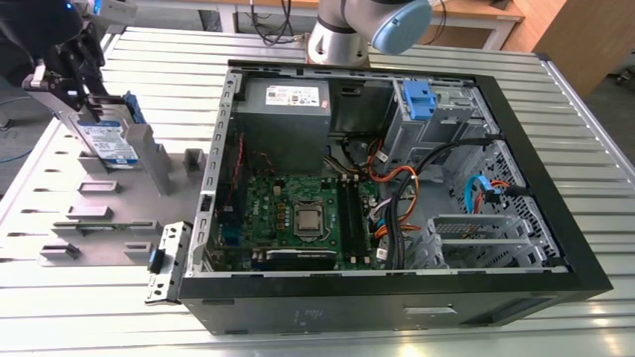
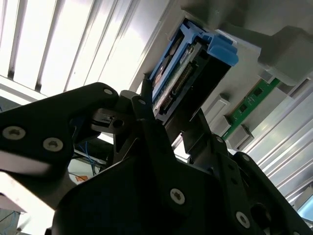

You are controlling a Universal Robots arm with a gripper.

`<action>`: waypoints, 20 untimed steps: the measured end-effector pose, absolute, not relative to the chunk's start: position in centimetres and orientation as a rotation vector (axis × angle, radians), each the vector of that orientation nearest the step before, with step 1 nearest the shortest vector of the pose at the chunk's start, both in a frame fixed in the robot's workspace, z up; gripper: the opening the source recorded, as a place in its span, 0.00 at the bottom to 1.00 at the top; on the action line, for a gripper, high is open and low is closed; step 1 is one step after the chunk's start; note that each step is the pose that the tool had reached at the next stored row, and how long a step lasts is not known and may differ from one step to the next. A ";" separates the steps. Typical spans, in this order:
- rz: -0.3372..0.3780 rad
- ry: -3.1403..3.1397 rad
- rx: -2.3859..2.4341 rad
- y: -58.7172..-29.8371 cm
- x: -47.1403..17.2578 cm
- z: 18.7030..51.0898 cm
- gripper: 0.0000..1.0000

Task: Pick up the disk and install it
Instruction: 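Pick up the disk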

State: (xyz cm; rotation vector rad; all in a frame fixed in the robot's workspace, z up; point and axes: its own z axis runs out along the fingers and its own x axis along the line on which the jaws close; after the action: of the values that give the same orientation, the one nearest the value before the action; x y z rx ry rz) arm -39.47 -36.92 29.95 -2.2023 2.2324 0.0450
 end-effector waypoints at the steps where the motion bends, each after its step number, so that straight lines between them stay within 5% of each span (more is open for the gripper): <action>1: 0.045 2.232 -2.202 -36.9 -39.3 29.9 0.50; 20: 0.045 2.232 -2.202 -36.9 -39.2 29.9 0.42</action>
State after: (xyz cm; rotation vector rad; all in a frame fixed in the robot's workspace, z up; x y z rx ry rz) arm -39.19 -36.93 29.94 -2.2022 2.2321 0.0449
